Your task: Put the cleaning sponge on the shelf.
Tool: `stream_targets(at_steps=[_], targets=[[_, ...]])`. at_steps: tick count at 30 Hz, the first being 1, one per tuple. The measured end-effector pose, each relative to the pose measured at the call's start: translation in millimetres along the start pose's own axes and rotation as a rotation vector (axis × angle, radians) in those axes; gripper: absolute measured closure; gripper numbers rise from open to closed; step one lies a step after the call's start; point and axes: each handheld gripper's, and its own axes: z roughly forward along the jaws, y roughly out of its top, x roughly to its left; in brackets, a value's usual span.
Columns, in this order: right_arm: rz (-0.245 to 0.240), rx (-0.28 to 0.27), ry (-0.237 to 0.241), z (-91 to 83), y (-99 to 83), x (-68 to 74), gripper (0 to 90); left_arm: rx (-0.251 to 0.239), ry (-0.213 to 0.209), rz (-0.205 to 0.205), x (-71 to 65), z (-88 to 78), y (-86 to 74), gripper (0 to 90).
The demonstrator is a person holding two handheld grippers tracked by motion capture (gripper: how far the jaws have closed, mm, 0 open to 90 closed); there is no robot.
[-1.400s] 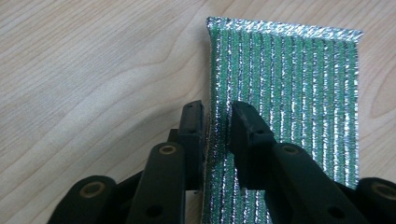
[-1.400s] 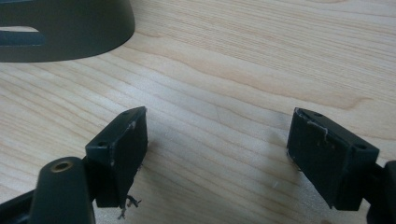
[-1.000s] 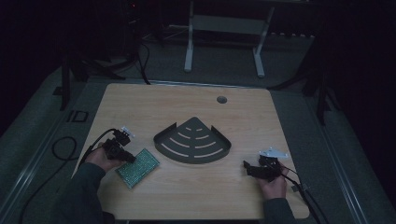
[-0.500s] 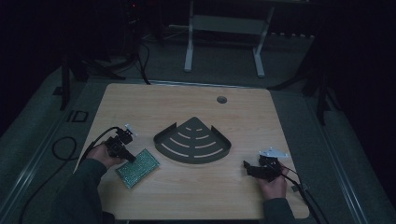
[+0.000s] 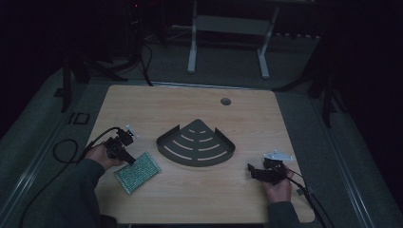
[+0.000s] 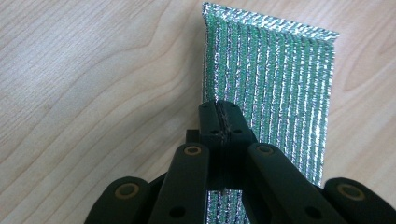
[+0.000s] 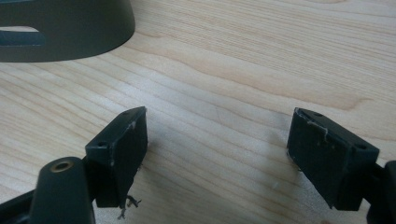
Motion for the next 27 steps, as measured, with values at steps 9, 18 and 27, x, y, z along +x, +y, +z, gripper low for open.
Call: stream_targets(at_steps=[9, 18, 27], targets=[[0.0, 0.0, 0.0, 0.0, 0.0, 0.0, 19.8, -0.039, 0.01, 0.005, -1.7, -17.6, 4.2, 90.0], [0.0, 0.0, 0.0, 0.0, 0.0, 0.0, 19.8, -0.062, 0.02, 0.014, -2.0, -28.7, 8.4, 90.0], [0.0, 0.0, 0.0, 0.0, 0.0, 0.0, 19.8, -0.084, 0.024, 0.024, -3.0, -42.3, 14.1, 90.0]])
